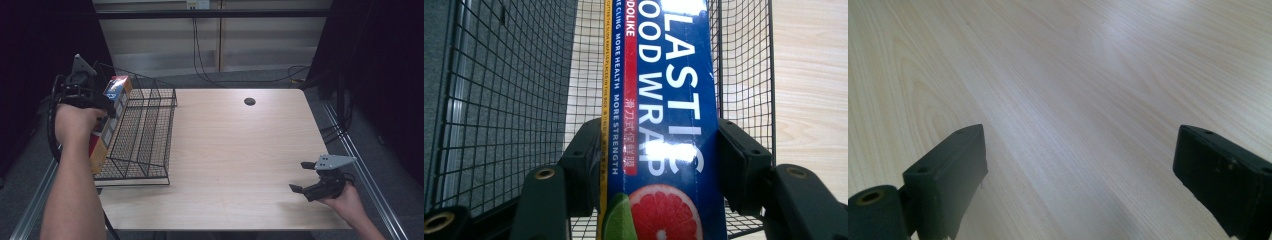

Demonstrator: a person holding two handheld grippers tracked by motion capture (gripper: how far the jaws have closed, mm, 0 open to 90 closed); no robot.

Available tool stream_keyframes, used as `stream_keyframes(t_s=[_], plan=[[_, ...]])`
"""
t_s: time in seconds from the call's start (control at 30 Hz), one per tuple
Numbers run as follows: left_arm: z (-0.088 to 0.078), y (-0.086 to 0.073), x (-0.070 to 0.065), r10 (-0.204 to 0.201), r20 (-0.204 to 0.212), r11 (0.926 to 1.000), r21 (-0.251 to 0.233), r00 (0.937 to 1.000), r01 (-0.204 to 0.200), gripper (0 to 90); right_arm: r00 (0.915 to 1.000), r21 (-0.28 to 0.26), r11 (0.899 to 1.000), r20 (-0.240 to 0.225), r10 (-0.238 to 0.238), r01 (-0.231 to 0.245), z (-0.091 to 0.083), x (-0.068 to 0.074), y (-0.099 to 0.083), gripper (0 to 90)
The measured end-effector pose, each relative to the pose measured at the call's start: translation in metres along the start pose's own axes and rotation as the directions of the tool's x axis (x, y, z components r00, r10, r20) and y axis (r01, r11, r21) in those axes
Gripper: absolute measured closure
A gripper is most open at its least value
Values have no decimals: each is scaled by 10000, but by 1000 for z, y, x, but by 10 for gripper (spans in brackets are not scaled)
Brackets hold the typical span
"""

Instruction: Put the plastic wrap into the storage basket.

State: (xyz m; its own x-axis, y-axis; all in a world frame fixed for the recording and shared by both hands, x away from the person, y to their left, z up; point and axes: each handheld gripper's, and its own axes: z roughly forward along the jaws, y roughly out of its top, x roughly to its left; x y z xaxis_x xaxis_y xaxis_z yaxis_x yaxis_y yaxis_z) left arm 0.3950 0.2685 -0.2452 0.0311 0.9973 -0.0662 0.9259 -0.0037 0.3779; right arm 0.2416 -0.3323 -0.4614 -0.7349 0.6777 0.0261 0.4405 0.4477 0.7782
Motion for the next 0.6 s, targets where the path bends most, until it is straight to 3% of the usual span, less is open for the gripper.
stream_keyframes(t_s=[0.2,0.27,0.33,0.4,0.6], plan=[[4,0,1,-338,-104,9993,-145,9994,337,433,10000,11,10000,9,16,-16,0,0,0,72],[6,1,3,-174,-188,9998,-107,9997,172,432,10000,12,10000,14,-3,3,0,0,0,71],[8,1,3,-431,-188,9990,-96,9989,429,432,10000,52,10000,-17,16,-16,1,0,-1,72],[10,1,4,-339,-397,9994,-72,9986,336,431,10000,56,10000,-45,50,-50,2,-1,0,72],[17,2,6,-503,-452,9987,8,9977,504,431,10000,66,10000,-46,23,-22,2,0,-1,71]])
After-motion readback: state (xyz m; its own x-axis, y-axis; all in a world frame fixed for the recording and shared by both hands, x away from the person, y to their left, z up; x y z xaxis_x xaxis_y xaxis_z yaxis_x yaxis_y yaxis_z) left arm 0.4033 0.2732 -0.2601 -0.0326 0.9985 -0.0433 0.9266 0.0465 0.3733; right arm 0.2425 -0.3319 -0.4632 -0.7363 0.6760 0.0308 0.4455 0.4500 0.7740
